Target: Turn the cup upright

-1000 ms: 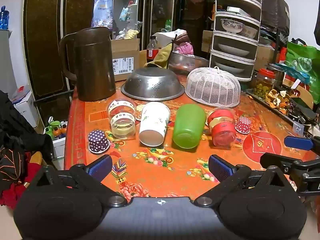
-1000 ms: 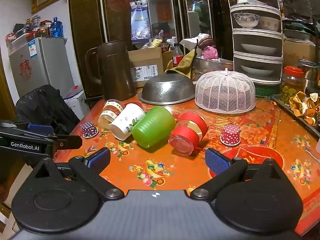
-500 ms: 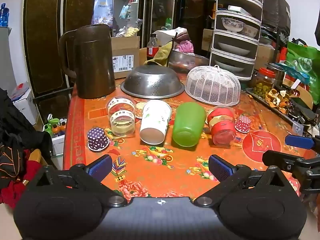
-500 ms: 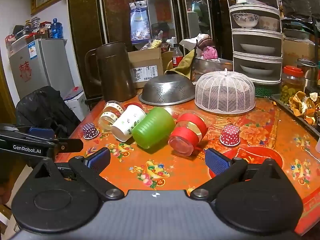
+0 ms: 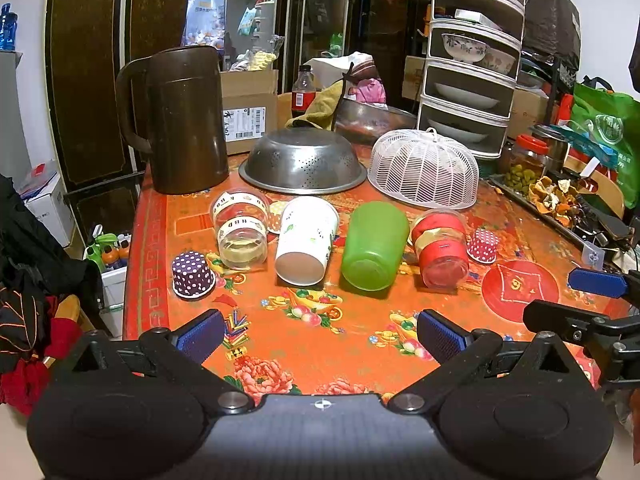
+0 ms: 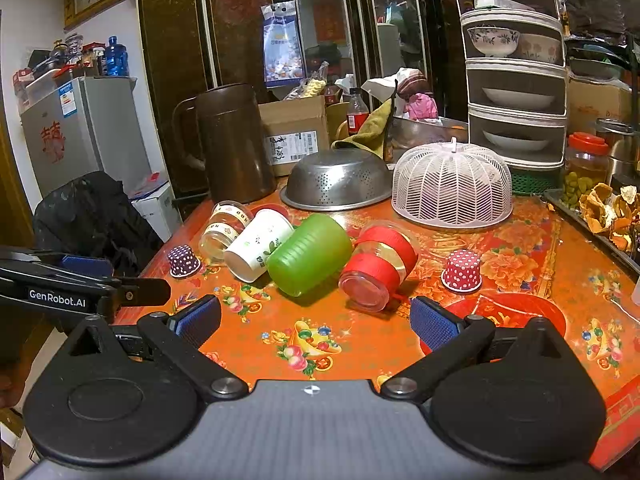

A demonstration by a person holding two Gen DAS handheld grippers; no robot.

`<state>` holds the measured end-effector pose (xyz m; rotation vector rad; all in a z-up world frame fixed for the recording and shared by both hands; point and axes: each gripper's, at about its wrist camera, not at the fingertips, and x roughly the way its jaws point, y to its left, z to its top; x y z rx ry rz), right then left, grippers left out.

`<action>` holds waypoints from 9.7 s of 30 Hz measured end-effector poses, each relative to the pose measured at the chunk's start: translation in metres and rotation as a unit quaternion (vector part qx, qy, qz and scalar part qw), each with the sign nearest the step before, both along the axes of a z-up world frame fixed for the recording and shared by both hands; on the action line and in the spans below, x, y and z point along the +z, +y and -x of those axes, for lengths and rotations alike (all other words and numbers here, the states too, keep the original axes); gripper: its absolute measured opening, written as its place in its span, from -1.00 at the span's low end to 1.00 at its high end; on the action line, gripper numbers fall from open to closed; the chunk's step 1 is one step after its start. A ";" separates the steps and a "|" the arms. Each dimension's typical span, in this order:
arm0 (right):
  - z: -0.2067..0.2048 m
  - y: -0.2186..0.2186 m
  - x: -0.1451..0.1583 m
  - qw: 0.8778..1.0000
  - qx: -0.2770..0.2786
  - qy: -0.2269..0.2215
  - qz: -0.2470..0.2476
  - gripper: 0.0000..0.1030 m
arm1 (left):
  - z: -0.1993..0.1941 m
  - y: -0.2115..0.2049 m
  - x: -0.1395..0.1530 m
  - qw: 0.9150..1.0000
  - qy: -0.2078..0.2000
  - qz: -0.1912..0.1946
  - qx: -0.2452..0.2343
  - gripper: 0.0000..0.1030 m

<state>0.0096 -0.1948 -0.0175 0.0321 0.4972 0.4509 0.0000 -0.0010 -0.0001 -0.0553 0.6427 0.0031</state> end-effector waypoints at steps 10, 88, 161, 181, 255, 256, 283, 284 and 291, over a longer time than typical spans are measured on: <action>0.001 0.000 0.002 1.000 0.002 0.001 0.001 0.98 | 0.001 0.000 0.000 1.000 0.000 0.001 0.001 1.00; 0.000 -0.023 -0.006 1.000 -0.006 0.014 -0.018 0.98 | -0.008 -0.017 0.012 1.000 -0.005 -0.006 -0.020 1.00; -0.023 -0.052 -0.025 0.949 0.026 0.270 -0.162 0.98 | 0.024 -0.070 -0.065 0.969 0.160 0.180 -0.046 0.33; -0.050 0.006 -0.049 0.929 0.024 0.360 -0.087 0.52 | 0.033 -0.064 -0.071 0.965 0.142 0.215 -0.044 0.33; 0.053 0.048 -0.079 0.978 -0.036 -0.203 0.012 0.45 | 0.119 0.063 -0.066 0.962 -0.043 0.269 0.004 0.65; 0.052 0.049 -0.079 0.979 -0.037 -0.200 0.014 0.45 | 0.119 0.063 -0.066 0.962 -0.041 0.269 0.004 0.65; 0.036 0.055 -0.080 0.994 -0.019 -0.098 0.035 0.95 | 0.105 0.056 -0.077 0.969 -0.009 0.245 0.013 0.71; 0.039 0.049 -0.079 0.996 -0.020 -0.086 0.025 0.97 | 0.105 0.055 -0.076 0.971 -0.015 0.236 0.014 0.78; 0.052 0.003 -0.040 0.999 -0.040 0.004 -0.008 0.97 | 0.097 0.025 -0.045 0.997 -0.021 0.073 0.008 1.00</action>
